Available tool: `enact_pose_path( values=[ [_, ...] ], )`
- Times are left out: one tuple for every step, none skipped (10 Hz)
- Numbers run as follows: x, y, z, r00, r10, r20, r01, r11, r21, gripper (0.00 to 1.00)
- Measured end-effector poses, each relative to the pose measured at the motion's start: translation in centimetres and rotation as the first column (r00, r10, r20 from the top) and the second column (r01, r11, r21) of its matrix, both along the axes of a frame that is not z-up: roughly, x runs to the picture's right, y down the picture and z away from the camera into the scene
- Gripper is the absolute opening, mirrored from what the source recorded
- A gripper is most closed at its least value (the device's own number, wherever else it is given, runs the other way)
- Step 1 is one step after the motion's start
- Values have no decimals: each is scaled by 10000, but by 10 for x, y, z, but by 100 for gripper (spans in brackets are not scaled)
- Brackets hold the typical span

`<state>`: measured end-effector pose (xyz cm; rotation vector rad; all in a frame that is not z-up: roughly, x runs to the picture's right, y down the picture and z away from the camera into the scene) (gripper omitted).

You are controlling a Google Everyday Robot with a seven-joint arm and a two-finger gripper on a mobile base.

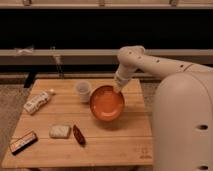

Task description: Pick up the ceramic bowl

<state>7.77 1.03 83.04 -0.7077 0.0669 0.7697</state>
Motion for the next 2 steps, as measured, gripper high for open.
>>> enact_pose_path(
  values=[
    [0,0,0,10000,-5,3,5,10000,0,0],
    [-1,0,0,10000,-9,11,9,10000,-2,0]
  ],
)
